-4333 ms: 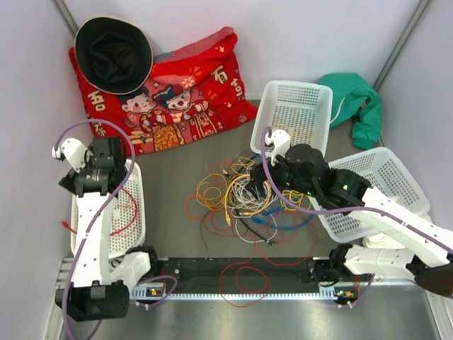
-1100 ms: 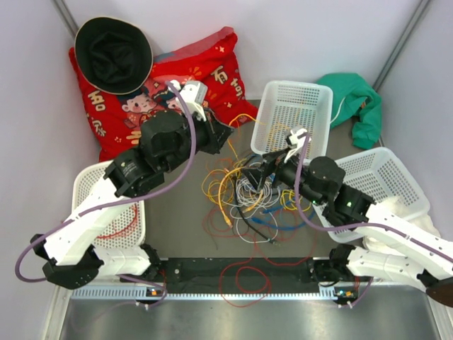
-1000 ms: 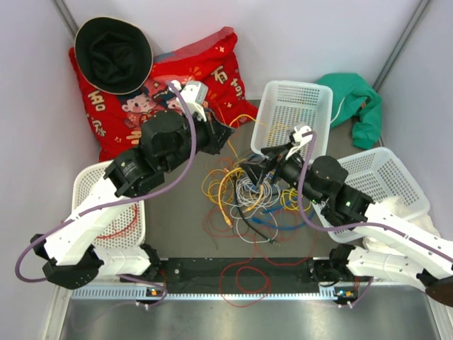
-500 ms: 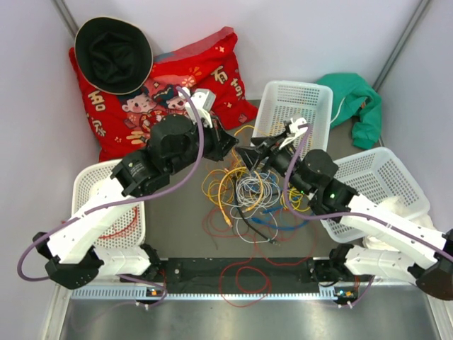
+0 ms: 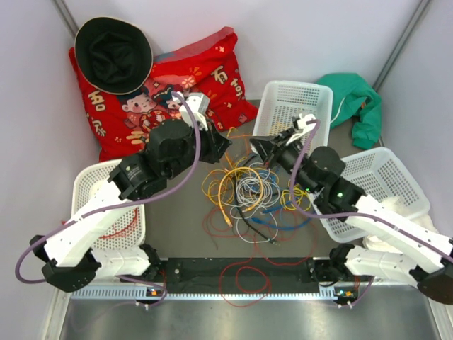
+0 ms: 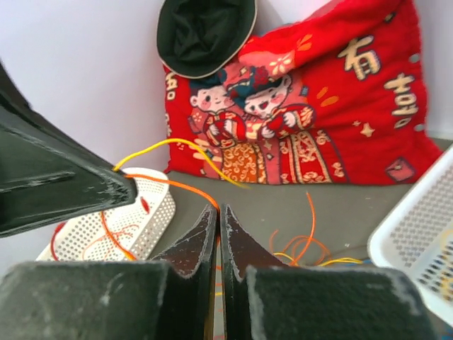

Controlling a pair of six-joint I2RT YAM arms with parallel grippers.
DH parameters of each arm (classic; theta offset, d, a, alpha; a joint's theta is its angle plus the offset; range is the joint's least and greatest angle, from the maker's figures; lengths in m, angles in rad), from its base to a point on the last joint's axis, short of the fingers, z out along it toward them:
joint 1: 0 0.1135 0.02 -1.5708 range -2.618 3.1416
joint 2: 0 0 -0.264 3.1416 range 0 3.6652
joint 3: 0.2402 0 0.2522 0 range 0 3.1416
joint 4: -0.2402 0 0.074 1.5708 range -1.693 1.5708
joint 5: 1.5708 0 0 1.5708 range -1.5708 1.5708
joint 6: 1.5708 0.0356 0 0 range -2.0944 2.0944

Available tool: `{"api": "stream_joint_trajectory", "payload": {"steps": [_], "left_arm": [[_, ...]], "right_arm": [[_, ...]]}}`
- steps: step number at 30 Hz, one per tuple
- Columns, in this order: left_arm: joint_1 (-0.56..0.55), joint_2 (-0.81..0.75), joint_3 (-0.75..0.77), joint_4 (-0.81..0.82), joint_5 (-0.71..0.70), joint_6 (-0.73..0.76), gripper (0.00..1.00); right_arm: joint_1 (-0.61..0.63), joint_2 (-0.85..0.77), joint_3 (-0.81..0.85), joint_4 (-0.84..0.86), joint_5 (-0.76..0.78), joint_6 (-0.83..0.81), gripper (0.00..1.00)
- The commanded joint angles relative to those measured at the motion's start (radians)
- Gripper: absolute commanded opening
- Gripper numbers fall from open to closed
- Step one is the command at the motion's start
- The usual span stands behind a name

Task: Untangle the cables

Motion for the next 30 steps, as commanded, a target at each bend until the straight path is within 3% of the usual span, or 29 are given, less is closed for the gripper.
{"api": "stream_joint_trajectory", "payload": {"steps": [1,3,5,7,12,17,19,24,30], "left_arm": [[0.002,-0.048,-0.039,0.005,-0.113,0.005,0.22],[0.002,-0.059,-0.061,0.0,-0.17,-0.01,0.51],[0.004,-0.068,-0.081,-0.003,-0.199,-0.016,0.67],[0.004,-0.076,-0.09,-0.017,-0.246,-0.039,0.99],[0.004,-0.117,-0.137,-0.021,-0.325,-0.073,0.99],[0.004,-0.229,-0.275,0.15,-0.293,-0.052,0.99],[0.004,-0.273,-0.381,0.257,-0.245,-0.003,0.99],[0.004,-0.409,-0.604,0.659,0.026,0.097,0.99],[0.002,-0.309,-0.654,0.696,0.119,0.213,0.99]], "right_arm": [[-0.008,-0.127,0.13,-0.18,0.075,-0.089,0.0],[-0.007,-0.152,0.167,-0.263,0.1,-0.107,0.0],[-0.008,-0.176,0.211,-0.312,0.12,-0.116,0.0],[-0.007,-0.188,0.239,-0.37,0.129,-0.124,0.0],[-0.007,-0.182,0.326,-0.455,0.144,-0.133,0.0],[-0.007,-0.17,0.385,-0.496,0.135,-0.13,0.0],[-0.007,-0.156,0.403,-0.509,0.126,-0.129,0.0],[-0.007,-0.135,0.445,-0.546,0.109,-0.117,0.0],[-0.007,-0.133,0.449,-0.564,0.095,-0.094,0.0]]}}
